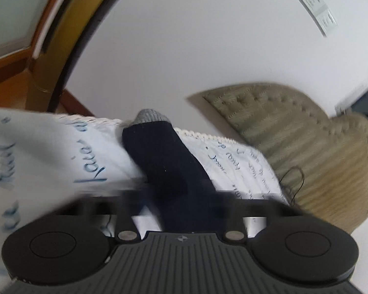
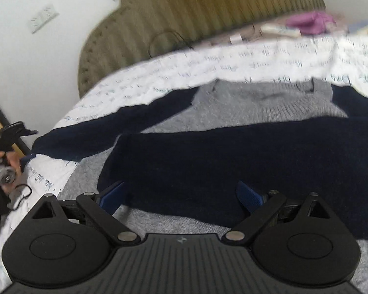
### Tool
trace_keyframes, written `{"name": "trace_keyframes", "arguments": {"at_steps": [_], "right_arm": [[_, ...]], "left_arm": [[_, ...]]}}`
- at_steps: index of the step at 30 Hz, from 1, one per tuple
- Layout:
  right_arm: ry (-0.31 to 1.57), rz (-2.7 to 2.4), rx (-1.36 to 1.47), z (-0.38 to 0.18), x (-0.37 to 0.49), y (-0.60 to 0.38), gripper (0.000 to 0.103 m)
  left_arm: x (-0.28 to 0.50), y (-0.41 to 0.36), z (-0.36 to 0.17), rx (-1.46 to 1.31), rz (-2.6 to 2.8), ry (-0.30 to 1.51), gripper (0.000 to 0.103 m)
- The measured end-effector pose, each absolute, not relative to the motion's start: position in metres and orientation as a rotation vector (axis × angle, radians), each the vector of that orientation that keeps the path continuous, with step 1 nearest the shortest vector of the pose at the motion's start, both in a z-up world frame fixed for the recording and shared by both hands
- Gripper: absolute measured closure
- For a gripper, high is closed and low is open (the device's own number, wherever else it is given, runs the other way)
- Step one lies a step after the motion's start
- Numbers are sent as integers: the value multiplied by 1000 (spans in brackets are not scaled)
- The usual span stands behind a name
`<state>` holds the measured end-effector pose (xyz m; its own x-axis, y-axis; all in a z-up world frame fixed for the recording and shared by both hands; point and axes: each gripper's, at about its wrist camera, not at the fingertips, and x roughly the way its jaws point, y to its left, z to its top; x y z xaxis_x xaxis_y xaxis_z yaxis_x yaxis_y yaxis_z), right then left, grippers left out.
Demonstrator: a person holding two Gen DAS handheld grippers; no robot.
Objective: Fold small clothes
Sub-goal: 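Carry the sleeve across the sweater body with the left tool and release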
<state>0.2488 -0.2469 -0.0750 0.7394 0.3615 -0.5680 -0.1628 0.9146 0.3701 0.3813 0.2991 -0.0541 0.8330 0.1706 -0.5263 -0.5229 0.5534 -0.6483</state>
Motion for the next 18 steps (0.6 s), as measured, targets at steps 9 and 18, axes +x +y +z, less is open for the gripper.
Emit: {"name": "trace_keyframes", "arguments": {"at_steps": [9,18], "right_arm": [[601,321,407,-86,248,-263,4],[563,354,553,-90,250,-281,4]], "left_arm": [[379,247,-31,-546,462,404,102],[302,9,16,186,-78,131,102]]}}
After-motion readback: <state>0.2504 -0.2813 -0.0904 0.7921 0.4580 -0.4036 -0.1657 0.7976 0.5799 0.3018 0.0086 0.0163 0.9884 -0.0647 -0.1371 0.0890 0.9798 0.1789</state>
